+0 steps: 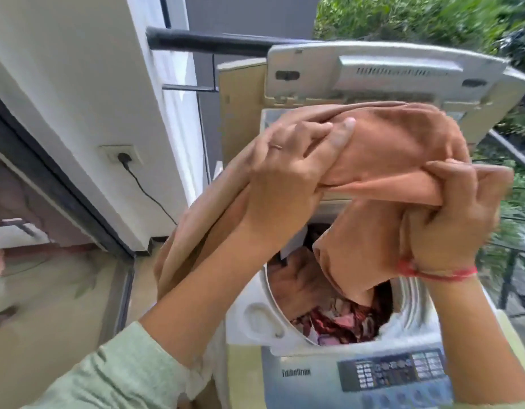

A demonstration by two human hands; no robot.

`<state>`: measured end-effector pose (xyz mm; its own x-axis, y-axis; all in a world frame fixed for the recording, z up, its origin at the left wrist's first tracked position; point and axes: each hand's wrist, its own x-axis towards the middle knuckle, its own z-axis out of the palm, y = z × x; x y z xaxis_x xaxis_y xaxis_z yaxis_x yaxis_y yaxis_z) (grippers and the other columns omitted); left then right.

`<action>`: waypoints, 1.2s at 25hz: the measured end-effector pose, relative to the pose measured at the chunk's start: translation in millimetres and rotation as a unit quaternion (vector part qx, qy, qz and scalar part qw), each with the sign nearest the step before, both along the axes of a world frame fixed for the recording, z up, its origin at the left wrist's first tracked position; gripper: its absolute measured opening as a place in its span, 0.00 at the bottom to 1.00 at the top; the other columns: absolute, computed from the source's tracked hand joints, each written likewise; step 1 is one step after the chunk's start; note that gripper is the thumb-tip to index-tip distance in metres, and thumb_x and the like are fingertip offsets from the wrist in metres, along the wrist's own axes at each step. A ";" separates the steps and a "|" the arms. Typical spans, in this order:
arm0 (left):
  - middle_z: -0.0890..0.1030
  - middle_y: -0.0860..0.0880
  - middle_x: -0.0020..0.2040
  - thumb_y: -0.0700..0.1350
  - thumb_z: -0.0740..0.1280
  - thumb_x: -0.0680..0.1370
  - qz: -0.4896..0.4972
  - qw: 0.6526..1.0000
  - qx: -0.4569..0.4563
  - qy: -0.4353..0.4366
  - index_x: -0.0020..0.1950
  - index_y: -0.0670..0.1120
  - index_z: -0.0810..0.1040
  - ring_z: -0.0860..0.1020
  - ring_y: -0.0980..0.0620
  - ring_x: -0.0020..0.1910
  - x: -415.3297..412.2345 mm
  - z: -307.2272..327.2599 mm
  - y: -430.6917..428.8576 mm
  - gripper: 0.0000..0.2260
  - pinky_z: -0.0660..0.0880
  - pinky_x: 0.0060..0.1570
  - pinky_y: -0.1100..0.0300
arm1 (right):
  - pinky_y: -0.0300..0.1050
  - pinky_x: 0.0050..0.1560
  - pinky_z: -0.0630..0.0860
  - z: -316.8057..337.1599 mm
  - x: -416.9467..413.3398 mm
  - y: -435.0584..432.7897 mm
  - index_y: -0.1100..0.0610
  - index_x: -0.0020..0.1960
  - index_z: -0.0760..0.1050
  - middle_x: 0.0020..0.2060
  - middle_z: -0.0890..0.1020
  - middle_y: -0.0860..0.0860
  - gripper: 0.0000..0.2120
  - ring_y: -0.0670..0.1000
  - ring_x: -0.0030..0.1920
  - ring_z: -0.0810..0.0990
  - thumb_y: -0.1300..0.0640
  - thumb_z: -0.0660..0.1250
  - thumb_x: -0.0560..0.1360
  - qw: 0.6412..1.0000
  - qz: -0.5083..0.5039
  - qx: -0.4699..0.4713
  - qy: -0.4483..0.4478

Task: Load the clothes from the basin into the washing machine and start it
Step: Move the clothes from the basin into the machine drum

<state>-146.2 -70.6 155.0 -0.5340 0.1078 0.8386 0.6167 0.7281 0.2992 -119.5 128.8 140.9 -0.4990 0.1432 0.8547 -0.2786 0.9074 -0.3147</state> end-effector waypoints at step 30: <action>0.80 0.42 0.55 0.57 0.60 0.69 0.082 0.745 0.122 -0.651 0.55 0.53 0.76 0.77 0.40 0.56 11.4 -290.1 -142.1 0.18 0.74 0.55 0.49 | 0.53 0.55 0.73 -161.2 -45.9 -151.5 0.48 0.76 0.46 0.68 0.68 0.56 0.44 0.62 0.55 0.77 0.69 0.63 0.69 0.765 0.201 0.237 -0.564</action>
